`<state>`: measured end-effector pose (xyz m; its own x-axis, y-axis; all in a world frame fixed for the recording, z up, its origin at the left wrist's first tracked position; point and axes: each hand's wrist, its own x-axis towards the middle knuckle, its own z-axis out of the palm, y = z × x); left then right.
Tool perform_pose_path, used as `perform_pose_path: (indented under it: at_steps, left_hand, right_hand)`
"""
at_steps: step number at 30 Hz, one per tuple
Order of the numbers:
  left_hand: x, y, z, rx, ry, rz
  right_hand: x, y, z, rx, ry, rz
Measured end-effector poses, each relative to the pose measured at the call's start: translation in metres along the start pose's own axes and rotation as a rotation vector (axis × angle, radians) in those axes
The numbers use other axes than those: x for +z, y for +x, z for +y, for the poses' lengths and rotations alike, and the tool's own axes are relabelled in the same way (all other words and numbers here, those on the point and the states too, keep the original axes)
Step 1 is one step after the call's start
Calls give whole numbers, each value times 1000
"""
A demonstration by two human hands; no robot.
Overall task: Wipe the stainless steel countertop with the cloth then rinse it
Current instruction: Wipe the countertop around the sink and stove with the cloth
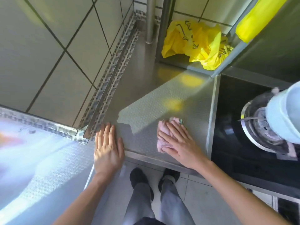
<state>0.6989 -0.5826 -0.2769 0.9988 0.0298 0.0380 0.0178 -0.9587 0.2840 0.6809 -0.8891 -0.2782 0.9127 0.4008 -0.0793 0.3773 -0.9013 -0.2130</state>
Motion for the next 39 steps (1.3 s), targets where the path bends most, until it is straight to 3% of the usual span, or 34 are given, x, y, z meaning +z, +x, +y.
perform_pose_path:
  at_steps: [4,7,9,13,16,21,27,31,36,39]
  left_hand:
    - [1,0,-1,0,9,-22]
    - [-2,-1,1,7,-4,-42]
    - [-5,-2,3,-4,-26,-55]
    - [-12,2,-4,0,-155,-108]
    - [-16,-7,-23,50,-222,-127]
    - [-11,-42,-63,185,-65,-95]
    - [0,-39,-69,213,7,-65]
    - [-12,-40,-63,198,-20,-105]
    - [-45,-38,-50,124,-175,-253]
    - [-75,-55,-37,46,-284,-249]
  right_hand:
    - [-15,-47,29,263,-6,-2]
    - [-10,-23,-4,589,5,54]
    - [-5,10,-41,661,30,81]
    - [5,71,-110,409,97,112]
    - [15,83,-153,242,104,44]
    - [17,21,-135,14,66,83]
    - [-1,-81,-55,78,-50,-24]
    - [-21,-100,-48,158,-68,-100]
    - [-50,-77,-54,241,197,-65]
    - [-70,-71,-49,333,455,-46]
